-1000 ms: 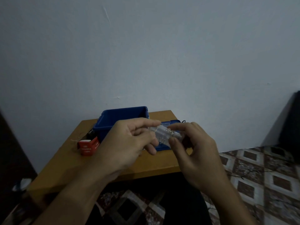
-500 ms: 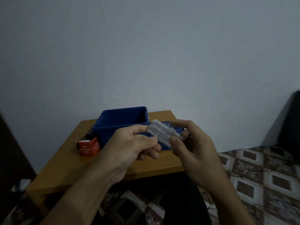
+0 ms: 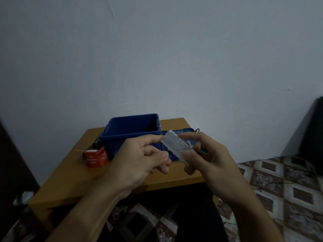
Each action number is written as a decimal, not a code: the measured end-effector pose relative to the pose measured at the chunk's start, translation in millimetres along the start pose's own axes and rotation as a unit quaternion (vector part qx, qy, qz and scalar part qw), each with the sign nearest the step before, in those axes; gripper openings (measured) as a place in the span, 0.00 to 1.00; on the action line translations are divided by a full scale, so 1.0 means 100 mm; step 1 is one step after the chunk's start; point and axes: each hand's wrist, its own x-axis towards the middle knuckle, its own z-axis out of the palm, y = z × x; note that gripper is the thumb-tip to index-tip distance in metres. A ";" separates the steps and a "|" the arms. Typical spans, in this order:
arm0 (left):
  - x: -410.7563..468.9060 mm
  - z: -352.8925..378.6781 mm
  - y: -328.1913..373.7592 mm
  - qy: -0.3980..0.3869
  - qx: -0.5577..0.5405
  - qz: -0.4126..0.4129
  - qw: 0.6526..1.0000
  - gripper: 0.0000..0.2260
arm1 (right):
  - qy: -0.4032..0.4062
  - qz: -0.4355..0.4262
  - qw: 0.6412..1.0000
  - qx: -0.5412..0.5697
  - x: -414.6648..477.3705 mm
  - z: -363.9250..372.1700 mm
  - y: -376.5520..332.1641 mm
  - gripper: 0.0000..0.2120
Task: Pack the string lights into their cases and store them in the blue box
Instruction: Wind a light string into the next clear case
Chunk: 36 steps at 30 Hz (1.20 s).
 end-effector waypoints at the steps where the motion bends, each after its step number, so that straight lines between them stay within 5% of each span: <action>1: 0.00 0.00 -0.01 0.004 -0.001 0.002 1.000 0.20 | -0.002 0.004 1.000 0.007 0.00 0.00 -0.01 0.14; 18: 0.01 0.04 -0.07 0.012 -0.078 0.021 0.997 0.14 | -0.009 0.067 0.985 0.162 0.02 0.02 -0.03 0.14; 26: 0.01 0.03 -0.10 -0.016 -0.118 0.036 0.992 0.17 | -0.059 0.172 0.925 0.334 0.07 0.03 -0.03 0.20; 36: 0.04 -0.01 -0.14 -0.014 -0.108 0.058 0.992 0.19 | -0.093 0.240 0.870 0.421 0.08 0.16 -0.04 0.22</action>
